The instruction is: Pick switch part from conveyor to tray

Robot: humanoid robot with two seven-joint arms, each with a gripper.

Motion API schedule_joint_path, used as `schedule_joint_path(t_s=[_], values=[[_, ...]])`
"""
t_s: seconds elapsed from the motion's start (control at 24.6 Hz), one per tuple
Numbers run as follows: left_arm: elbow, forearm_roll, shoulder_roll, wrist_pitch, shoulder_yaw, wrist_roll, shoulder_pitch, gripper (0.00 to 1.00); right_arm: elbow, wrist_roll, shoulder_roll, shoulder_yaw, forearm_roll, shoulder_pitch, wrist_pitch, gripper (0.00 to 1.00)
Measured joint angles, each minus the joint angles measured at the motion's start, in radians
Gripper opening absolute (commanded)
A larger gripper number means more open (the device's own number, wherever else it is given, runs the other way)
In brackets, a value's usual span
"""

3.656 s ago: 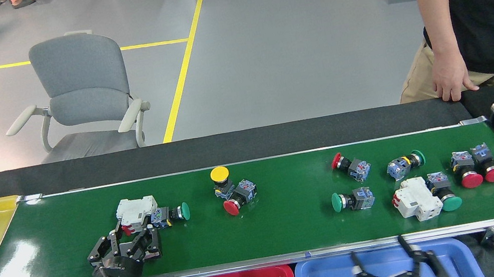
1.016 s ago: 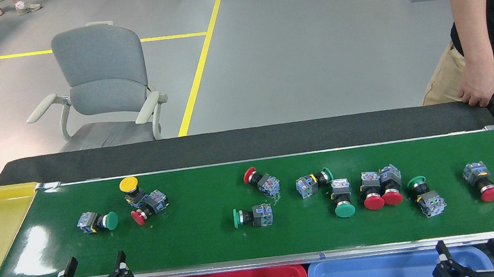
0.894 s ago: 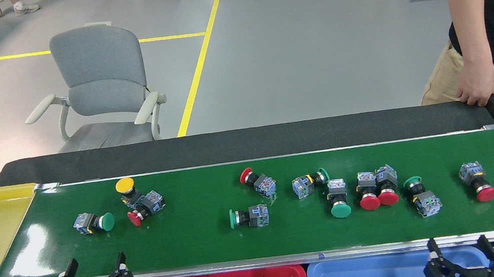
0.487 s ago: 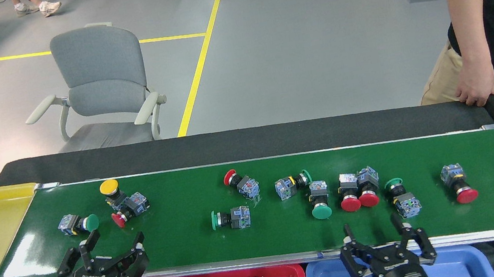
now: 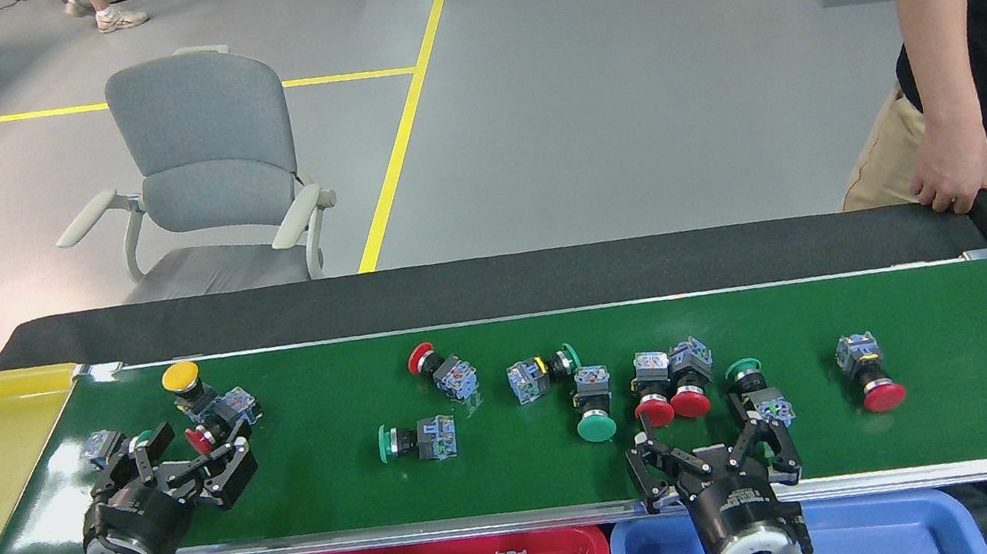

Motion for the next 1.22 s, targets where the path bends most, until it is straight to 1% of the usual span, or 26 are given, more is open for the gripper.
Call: schedule_joint_path(t_s=[0.16,0.28,0.32,0.37,0.45,0.49,0.53,0.57,0.61,0.73,0.77,0.85,0.93,1.06,1.14,1.18,1.22], values=[[0.107,0.0,0.0,0.001,-0.035,0.048,-0.058,0.99,0.107,0.003,0.003,0.018,-0.01,-0.082,0.0,0.98],[0.204,0.0,-0.001,0.04,-0.083,0.097,-0.114,0.98,0.211,0.006,0.003,0.028,-0.036,-0.163,0.0,0.97],[0.232,0.0,-0.002,0.056,-0.105,0.114,-0.13,0.97,0.241,0.001,0.003,0.03,-0.049,-0.186,0.0,0.92],[0.261,0.0,-0.003,0.071,-0.128,0.133,-0.147,0.97,0.266,-0.004,0.003,0.032,-0.06,-0.207,0.0,0.82],[0.302,0.0,-0.01,0.097,-0.161,0.162,-0.169,0.92,0.306,-0.01,0.003,0.048,-0.068,-0.242,0.005,0.35],[0.315,0.0,-0.014,0.104,-0.17,0.175,-0.175,0.9,0.314,-0.012,0.003,0.065,-0.069,-0.247,0.006,0.22],[0.323,0.0,-0.016,0.108,-0.175,0.184,-0.177,0.85,0.319,-0.014,0.003,0.088,-0.069,-0.247,0.004,0.11],[0.326,-0.001,-0.016,0.112,-0.178,0.19,-0.178,0.79,0.323,-0.014,0.004,0.105,-0.07,-0.247,-0.001,0.04],[0.328,-0.001,-0.016,0.115,-0.18,0.193,-0.178,0.74,0.324,-0.015,0.005,0.118,-0.071,-0.247,-0.002,0.02],[0.329,-0.001,-0.016,0.118,-0.181,0.199,-0.178,0.6,0.324,-0.016,0.006,0.132,-0.073,-0.247,-0.008,0.02],[0.329,-0.001,-0.016,0.119,-0.181,0.201,-0.178,0.58,0.323,-0.016,0.006,0.136,-0.073,-0.247,-0.009,0.02],[0.329,-0.001,-0.016,0.117,-0.181,0.203,-0.178,0.57,0.306,-0.016,0.006,0.145,-0.073,-0.245,-0.011,0.02],[0.328,-0.001,-0.016,0.114,-0.181,0.204,-0.176,0.58,0.251,-0.016,0.006,0.163,-0.073,-0.227,-0.017,0.02],[0.326,-0.001,-0.016,0.112,-0.182,0.204,-0.163,0.62,0.125,-0.018,0.006,0.214,-0.072,-0.147,-0.056,0.02],[0.326,-0.001,-0.017,0.107,-0.183,0.204,-0.157,0.7,0.035,-0.019,0.004,0.27,-0.069,-0.084,-0.098,0.02],[0.326,-0.001,-0.017,0.107,-0.183,0.204,-0.157,0.71,-0.004,-0.019,0.003,0.308,-0.067,-0.054,-0.121,0.03],[0.326,-0.001,-0.017,0.11,-0.183,0.204,-0.157,0.7,-0.04,-0.019,0.001,0.352,-0.067,-0.033,-0.138,0.17]])
